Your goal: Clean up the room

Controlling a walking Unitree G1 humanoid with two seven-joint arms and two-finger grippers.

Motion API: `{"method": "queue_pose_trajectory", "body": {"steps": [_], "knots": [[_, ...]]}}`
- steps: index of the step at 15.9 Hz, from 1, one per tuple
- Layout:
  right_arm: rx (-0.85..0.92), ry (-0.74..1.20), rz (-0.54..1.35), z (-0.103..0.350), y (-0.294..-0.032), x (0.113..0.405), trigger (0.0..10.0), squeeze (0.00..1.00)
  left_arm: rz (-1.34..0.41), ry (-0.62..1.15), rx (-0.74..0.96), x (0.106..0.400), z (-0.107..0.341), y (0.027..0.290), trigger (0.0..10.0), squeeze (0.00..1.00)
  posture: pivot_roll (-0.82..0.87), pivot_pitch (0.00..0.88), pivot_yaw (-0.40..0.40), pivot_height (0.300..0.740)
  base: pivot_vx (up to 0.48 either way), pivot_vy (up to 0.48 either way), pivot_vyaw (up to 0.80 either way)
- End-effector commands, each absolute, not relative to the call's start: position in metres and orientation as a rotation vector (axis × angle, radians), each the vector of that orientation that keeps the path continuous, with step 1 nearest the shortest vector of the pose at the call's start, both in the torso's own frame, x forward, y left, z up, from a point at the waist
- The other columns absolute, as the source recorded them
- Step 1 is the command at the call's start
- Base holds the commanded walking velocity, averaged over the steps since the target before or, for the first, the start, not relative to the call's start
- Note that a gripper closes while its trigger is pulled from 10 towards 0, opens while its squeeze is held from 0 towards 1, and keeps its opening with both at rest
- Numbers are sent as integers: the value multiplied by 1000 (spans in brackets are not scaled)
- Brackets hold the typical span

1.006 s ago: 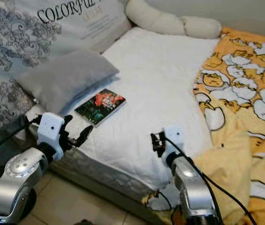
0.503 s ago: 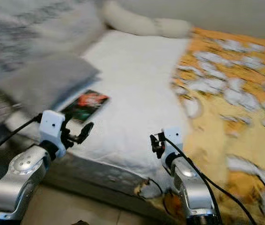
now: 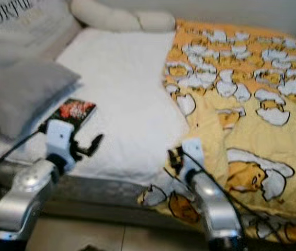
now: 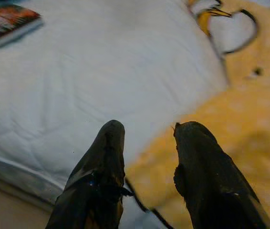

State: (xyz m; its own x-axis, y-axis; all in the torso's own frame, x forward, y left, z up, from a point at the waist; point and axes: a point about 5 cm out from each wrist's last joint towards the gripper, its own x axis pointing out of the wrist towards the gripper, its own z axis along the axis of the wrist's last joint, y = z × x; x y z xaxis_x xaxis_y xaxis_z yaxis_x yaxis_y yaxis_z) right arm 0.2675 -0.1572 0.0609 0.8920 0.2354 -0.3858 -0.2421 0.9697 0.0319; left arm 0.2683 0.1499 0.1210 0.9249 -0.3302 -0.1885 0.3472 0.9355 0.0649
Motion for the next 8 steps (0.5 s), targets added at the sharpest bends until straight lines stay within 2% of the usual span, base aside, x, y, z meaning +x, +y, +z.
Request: {"method": "queue_pose_trajectory", "body": {"steps": [1,2,3,4,8], "knots": [[-30,391,261,65,-153,275,10000,0,-351,183,107,268,122,155,10000,0,2,0,8,740,0,0,0],[-36,395,262,65,-154,276,10000,0,-363,186,103,267,121,154,10000,0,0,0,10,740,0,0,0],[-48,408,254,64,-156,281,10000,608,-395,189,99,265,121,151,10000,0,-2,0,12,740,0,0,0],[-73,463,236,61,-159,289,10000,1000,-459,199,112,263,121,148,10000,0,-4,0,16,740,0,0,0],[-184,624,157,51,-174,321,10000,1000,-647,258,185,262,125,146,10000,0,17,0,15,740,0,0,0]]}}
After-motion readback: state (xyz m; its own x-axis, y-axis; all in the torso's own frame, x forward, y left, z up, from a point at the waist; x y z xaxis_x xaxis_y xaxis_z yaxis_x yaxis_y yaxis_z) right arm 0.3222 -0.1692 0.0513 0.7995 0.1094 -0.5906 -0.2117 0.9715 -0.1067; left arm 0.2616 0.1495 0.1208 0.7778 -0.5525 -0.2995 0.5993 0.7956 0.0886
